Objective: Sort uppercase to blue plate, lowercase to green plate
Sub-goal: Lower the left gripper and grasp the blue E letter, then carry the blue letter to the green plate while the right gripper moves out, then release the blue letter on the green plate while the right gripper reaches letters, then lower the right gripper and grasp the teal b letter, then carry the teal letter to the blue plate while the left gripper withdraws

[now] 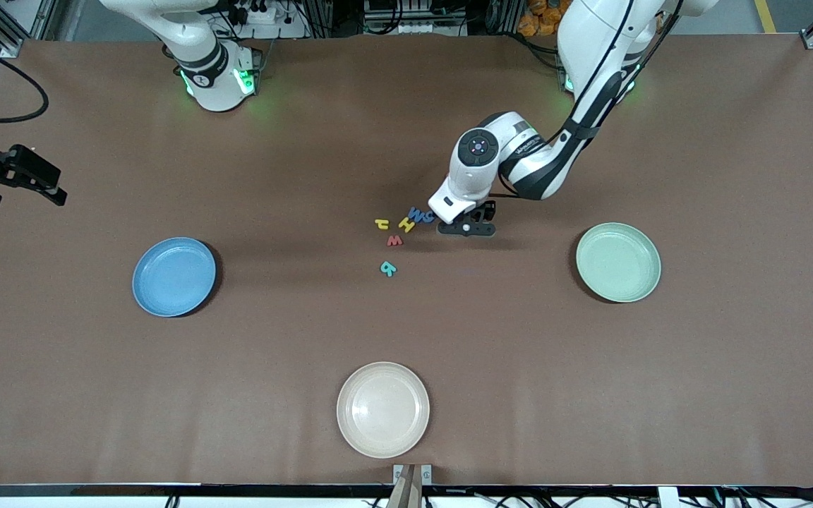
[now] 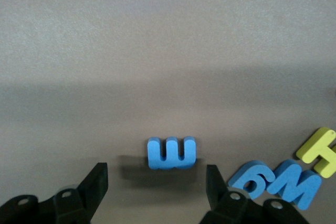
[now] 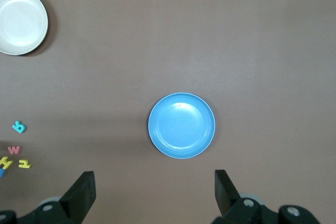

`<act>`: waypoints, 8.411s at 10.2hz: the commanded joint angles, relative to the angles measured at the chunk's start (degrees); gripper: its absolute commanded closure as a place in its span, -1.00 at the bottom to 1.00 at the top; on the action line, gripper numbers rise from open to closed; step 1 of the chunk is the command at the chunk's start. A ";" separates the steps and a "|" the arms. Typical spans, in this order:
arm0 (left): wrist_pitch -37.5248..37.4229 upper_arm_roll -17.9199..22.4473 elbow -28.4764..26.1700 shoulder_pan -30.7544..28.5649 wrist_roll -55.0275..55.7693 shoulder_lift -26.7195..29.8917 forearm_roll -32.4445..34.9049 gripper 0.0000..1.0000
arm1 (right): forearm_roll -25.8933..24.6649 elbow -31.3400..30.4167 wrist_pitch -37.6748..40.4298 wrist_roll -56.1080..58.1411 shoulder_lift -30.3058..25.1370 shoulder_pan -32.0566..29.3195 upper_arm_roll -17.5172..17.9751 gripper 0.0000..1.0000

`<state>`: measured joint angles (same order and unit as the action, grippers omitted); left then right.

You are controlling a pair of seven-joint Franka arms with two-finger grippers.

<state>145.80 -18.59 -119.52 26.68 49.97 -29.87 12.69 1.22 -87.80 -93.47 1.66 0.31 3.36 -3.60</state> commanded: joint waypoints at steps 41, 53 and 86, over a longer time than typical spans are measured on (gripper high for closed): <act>-13.90 3.30 0.52 -32.48 -40.91 7.56 -3.90 1.00 | 0.98 -6.07 -16.89 -33.04 16.46 24.14 6.58 -1.00; -14.23 2.33 1.57 -32.39 -40.65 12.38 -3.90 -0.77 | 1.06 -0.71 -35.62 2.82 39.84 33.29 7.73 -0.63; -15.55 -14.81 5.34 -24.06 -38.09 12.65 -3.64 -0.31 | -0.52 -13.53 -9.43 9.50 19.81 7.03 0.80 1.00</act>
<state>130.31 -33.76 -114.55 0.49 15.49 -17.51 9.76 1.01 -97.43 -101.06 11.44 21.10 11.30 -1.11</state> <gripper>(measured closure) 0.396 0.714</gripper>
